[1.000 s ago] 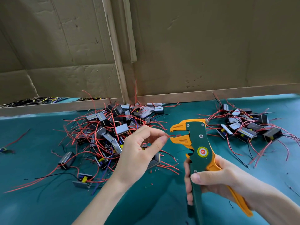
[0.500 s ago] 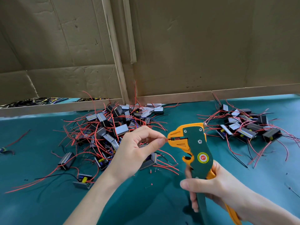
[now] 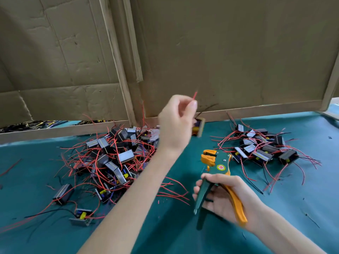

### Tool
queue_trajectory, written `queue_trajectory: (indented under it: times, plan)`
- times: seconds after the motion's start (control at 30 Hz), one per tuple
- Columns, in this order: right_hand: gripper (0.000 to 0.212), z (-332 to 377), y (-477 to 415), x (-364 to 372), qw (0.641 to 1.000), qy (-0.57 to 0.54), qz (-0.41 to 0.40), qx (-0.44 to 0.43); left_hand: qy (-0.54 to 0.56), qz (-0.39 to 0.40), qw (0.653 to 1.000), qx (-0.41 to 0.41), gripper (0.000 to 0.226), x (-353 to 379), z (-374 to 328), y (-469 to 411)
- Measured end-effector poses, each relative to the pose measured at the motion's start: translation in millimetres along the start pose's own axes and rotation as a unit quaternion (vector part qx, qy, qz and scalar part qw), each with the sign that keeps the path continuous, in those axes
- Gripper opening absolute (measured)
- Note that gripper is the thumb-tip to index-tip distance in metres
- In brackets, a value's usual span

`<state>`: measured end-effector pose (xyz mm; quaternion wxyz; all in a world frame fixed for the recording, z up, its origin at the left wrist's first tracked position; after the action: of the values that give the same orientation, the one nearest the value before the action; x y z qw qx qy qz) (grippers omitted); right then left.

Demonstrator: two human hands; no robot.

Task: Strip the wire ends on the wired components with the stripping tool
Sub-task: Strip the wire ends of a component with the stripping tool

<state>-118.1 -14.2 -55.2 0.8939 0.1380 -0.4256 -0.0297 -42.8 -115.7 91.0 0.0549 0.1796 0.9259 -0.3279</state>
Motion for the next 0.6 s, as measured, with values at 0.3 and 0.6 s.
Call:
queue_trajectory:
  times: [0.3, 0.6]
  plan:
    - [0.018, 3.8, -4.3, -9.7, 1.0, -0.003, -0.004, 0.002, -0.15, 0.307, 0.938, -0.052, 0.043, 107.9, 33.4, -18.9]
    - [0.01, 7.1, -7.1, -11.3, 0.999, 0.02, -0.023, -0.011, -0.595, 0.315, 0.722, -0.159, 0.035, -16.8, 139.6, -34.7]
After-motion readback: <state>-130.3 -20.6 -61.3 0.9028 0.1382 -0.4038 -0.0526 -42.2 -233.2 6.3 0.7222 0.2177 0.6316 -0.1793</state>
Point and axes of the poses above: each hand's wrist, its own y-axis away from the middle knuckle, its own x-axis out of the palm, z = x × y, the point moved 4 cm from there along -y, towards the middle knuckle, and after that the axes turned 6 degrees about z, right-handed, at the moved point
